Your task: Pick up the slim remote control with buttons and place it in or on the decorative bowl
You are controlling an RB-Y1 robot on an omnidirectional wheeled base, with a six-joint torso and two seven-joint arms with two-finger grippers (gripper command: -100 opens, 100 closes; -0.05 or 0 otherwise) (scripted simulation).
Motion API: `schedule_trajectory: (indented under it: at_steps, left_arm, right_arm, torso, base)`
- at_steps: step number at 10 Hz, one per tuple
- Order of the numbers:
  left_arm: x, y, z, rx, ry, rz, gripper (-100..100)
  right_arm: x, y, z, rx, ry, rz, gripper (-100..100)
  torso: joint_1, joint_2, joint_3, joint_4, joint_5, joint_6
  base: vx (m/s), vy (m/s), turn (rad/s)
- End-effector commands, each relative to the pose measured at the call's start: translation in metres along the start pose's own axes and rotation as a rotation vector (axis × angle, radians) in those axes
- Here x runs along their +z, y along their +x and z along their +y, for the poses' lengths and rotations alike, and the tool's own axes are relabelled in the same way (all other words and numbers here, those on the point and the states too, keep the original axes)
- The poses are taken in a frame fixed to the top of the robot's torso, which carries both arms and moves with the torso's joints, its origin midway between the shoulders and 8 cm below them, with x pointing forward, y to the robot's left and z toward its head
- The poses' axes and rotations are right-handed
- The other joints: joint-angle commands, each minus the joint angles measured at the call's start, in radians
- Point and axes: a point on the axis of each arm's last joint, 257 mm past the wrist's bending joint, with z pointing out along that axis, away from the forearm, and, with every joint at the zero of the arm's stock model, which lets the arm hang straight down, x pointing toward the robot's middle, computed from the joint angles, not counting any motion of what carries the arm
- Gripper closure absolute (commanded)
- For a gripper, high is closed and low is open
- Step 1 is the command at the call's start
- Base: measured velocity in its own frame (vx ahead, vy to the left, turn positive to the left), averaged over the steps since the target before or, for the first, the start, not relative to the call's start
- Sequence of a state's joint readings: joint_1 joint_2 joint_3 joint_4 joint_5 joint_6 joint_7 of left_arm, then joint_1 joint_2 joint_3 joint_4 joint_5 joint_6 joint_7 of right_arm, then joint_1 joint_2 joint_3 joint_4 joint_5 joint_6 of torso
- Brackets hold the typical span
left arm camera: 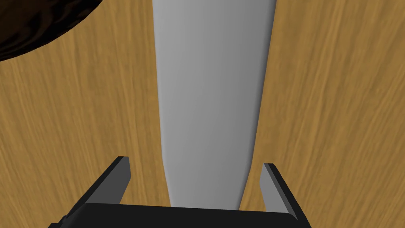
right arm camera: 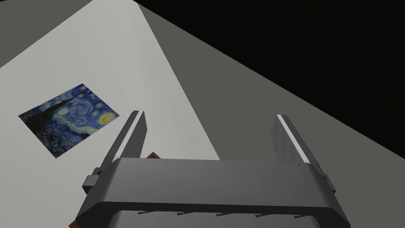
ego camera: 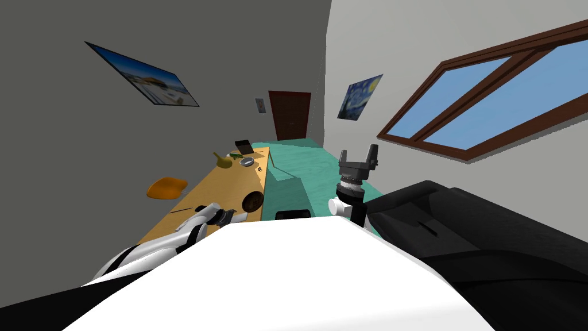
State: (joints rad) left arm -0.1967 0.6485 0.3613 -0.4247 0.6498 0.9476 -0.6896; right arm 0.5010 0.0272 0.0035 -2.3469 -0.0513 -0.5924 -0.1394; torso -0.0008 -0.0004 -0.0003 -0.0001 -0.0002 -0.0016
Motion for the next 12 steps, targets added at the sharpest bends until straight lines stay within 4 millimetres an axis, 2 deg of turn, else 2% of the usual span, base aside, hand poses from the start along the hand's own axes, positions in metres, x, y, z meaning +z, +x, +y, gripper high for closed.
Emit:
schedule_trajectory:
  at_steps: [1, 5, 6, 7, 9, 11, 12]
  left_arm:
    - [0.0, 0.0, 0.0, 0.0, 0.0, 0.0, 100]
    - [0.0, 0.0, 0.002, -0.001, -0.003, 0.001, 100]
    - [0.0, 0.0, 0.002, -0.001, -0.003, 0.001, 0]
    - [-0.012, -0.013, -0.003, 0.003, -0.001, -0.001, 100]
    - [-0.017, -0.018, -0.004, 0.003, -0.001, -0.002, 100]
    - [-0.018, -0.02, -0.004, 0.005, 0.0, -0.003, 100]
    - [-0.019, -0.02, -0.003, 0.005, -0.001, -0.002, 0]
  right_arm:
    - [0.0, 0.0, 0.0, 0.0, 0.0, 0.0, 0]
    - [0.0, 0.0, 0.0, 0.0, 0.0, 0.0, 0]
    - [0.0, 0.0, 0.0, 0.0, 0.0, 0.0, 0]
    - [0.0, 0.0, 0.0, 0.0, 0.0, 0.0, 0]
    - [0.0, 0.0, 0.0, 0.0, 0.0, 0.0, 0]
    - [0.0, 0.0, 0.0, 0.0, 0.0, 0.0, 0]
    - [0.0, 0.0, 0.0, 0.0, 0.0, 0.0, 0]
  torso:
    - [0.0, 0.0, 0.0, 0.0, 0.0, 0.0]
    - [0.0, -0.001, 0.0, 0.0, 0.0, 0.001]
    - [0.0, -0.001, 0.0, 0.0, 0.0, 0.001]
    - [0.0, -0.001, 0.0, 0.0, 0.0, 0.001]
    - [-0.006, -0.001, 0.0, 0.001, -0.002, 0.001]
    - [-0.003, -0.001, 0.0, 0.001, -0.001, 0.002]
    - [-0.002, -0.001, 0.0, 0.001, 0.0, 0.002]
  base:
    - [-0.003, 0.002, 0.012]
    - [0.0, 0.0, 0.0]
    - [0.0, 0.0, 0.0]
    - [0.0, -0.067, 0.003]
    - [0.009, -0.078, 0.02]
    - [0.002, -0.015, -0.002]
    - [0.0, 0.0, 0.0]
